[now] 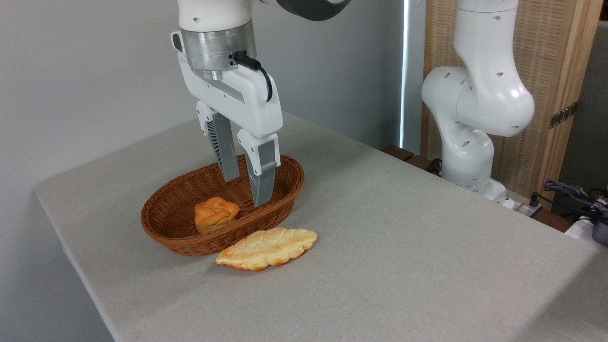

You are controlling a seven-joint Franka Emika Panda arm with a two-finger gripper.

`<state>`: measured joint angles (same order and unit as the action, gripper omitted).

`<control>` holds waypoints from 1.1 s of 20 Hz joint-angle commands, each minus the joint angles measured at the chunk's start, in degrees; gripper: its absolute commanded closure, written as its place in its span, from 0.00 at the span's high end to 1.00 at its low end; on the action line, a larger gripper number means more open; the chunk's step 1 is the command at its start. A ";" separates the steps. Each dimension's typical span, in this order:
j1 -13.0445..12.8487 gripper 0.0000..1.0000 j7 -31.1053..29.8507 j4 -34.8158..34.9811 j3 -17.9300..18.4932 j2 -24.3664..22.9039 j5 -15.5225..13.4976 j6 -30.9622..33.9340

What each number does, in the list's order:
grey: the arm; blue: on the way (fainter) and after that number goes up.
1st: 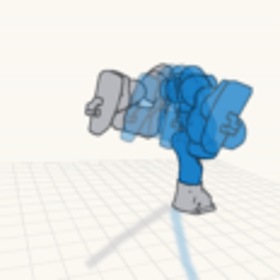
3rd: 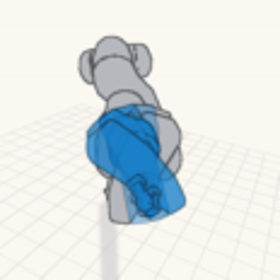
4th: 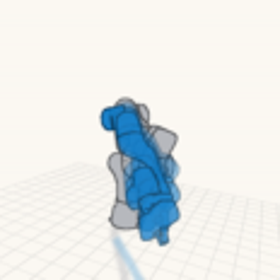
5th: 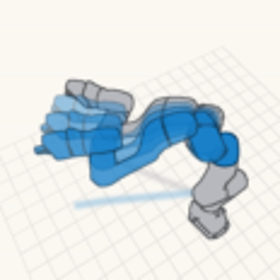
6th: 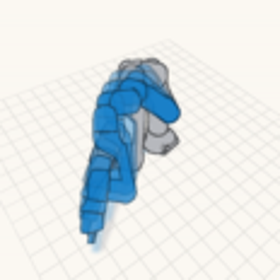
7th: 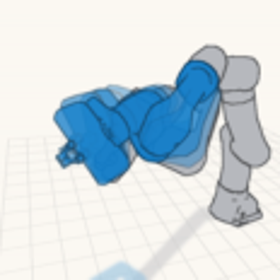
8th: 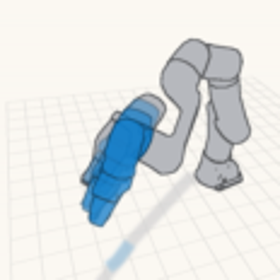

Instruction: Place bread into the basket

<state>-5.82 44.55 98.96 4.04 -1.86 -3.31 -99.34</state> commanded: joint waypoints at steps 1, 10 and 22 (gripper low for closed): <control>-0.34 1.00 -0.25 -0.78 0.79 -0.51 0.59 4.14; -0.16 1.00 -0.25 -0.87 1.06 -0.60 0.67 3.81; -0.16 1.00 6.06 -0.35 3.17 -1.22 0.67 3.46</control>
<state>-5.56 46.01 98.54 6.57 -2.69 -3.27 -96.95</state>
